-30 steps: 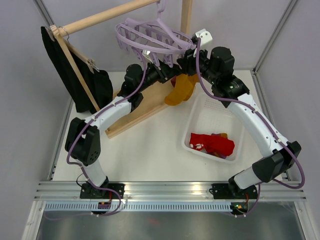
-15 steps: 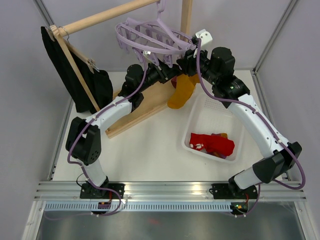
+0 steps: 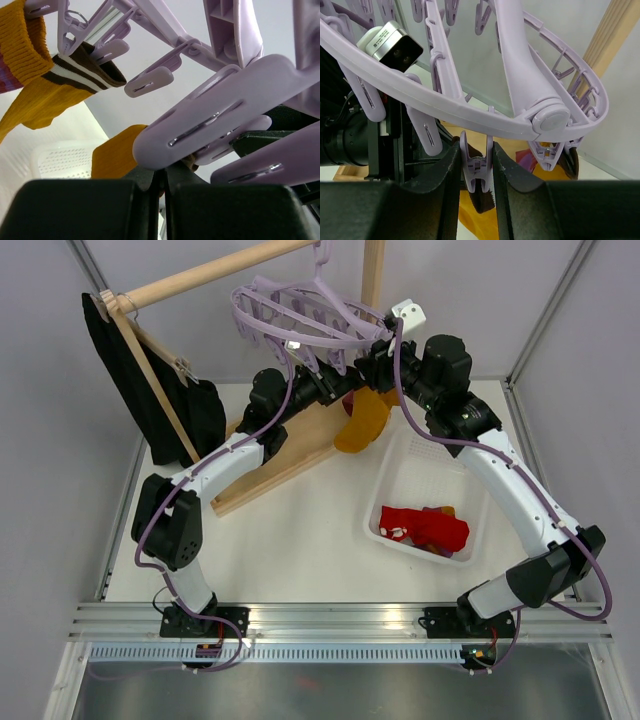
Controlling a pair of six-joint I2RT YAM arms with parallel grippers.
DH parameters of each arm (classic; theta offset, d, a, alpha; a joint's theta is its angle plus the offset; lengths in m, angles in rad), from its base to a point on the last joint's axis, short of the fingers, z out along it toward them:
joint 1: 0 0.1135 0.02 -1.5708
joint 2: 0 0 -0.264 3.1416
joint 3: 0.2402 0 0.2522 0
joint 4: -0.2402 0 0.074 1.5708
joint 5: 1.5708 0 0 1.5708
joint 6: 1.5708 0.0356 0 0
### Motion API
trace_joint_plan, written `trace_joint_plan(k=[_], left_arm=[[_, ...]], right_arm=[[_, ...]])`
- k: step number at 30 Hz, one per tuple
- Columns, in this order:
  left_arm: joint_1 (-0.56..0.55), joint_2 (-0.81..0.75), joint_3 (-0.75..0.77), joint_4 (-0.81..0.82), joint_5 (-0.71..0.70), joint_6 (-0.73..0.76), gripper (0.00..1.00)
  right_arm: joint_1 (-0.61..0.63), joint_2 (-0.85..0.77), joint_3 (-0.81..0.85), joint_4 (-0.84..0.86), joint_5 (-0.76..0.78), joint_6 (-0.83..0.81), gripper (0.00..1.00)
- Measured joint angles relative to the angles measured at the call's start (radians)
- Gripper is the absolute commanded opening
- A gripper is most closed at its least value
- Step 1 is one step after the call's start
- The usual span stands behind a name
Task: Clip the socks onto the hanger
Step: Clamp the sock onto the hanger.
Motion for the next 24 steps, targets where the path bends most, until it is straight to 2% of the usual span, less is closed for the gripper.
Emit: trace_joint_plan(k=[24], left_arm=[[0.000,0.000,0.000,0.057,0.010,-0.054,0.02]], right_arm=[[-0.003,-0.012,-0.024,0.019,-0.005,-0.015,0.00]])
